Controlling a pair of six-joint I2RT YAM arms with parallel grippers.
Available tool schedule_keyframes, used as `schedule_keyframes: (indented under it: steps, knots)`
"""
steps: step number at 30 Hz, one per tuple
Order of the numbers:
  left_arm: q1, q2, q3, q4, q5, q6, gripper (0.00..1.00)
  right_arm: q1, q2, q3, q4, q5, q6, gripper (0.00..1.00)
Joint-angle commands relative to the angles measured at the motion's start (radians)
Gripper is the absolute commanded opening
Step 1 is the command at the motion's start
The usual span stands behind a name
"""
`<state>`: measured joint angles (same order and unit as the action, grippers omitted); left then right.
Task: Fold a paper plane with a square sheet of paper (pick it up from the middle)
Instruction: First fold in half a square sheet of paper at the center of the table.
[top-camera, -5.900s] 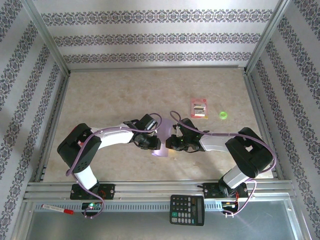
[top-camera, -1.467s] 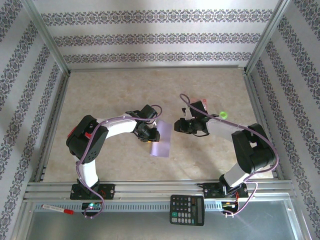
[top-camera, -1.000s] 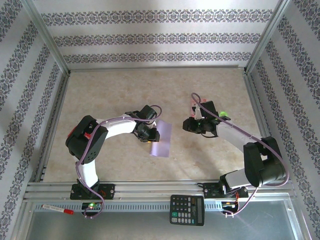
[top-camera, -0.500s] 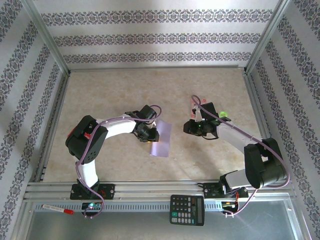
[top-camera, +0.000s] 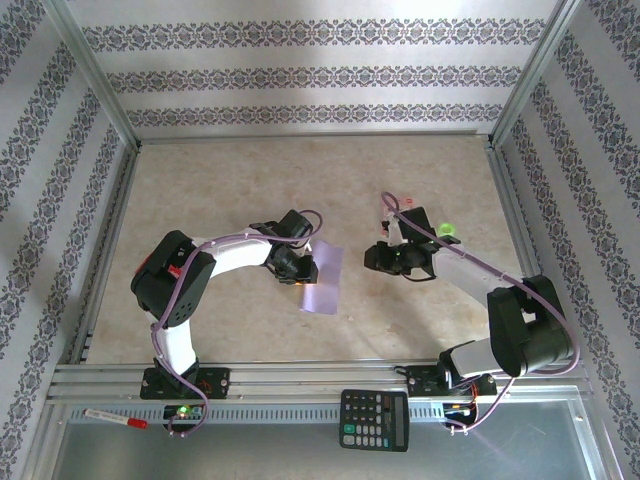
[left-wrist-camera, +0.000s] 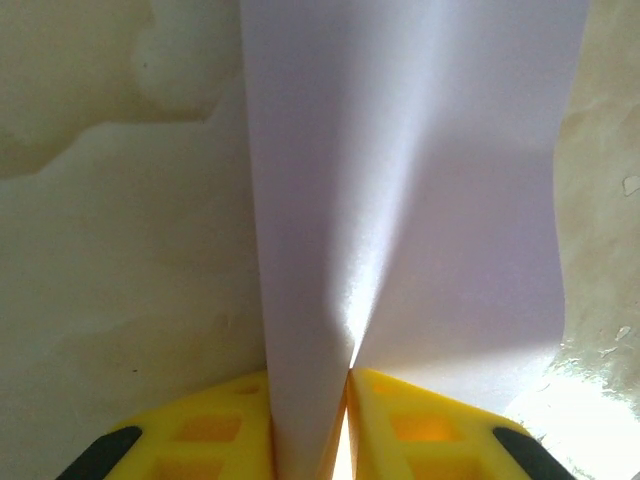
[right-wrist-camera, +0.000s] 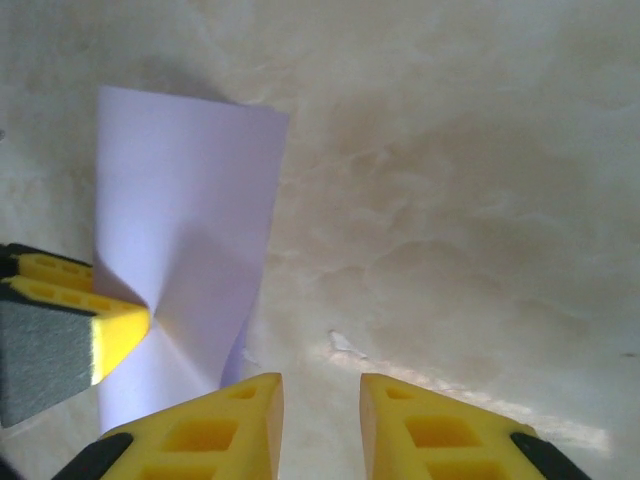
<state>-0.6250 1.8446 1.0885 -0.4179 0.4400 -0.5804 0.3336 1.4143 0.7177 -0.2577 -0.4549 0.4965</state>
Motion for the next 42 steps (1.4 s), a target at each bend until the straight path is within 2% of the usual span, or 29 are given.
schedule_keyframes:
  steps: [1,7,16,35,39,42]
  knots:
    - [-0.006,0.01,-0.021,0.036,0.066,-0.036,0.23,0.059,0.003,-0.036,0.064,-0.08,0.055,0.27]
    - [-0.006,-0.012,-0.073,0.141,0.091,-0.12,0.23,0.199,0.004,-0.103,0.151,-0.078,0.184,0.28]
    - [-0.005,-0.013,-0.11,0.182,0.097,-0.144,0.24,0.325,0.075,-0.151,0.278,-0.025,0.293,0.19]
    - [-0.007,-0.047,-0.172,0.246,0.15,-0.202,0.3,0.41,0.159,-0.202,0.424,0.06,0.418,0.15]
    - [-0.006,-0.063,-0.182,0.235,0.155,-0.2,0.35,0.415,0.178,-0.203,0.458,0.068,0.436,0.15]
    - [-0.002,-0.079,-0.173,0.178,0.11,-0.166,0.43,0.413,0.192,-0.207,0.454,0.08,0.435,0.14]
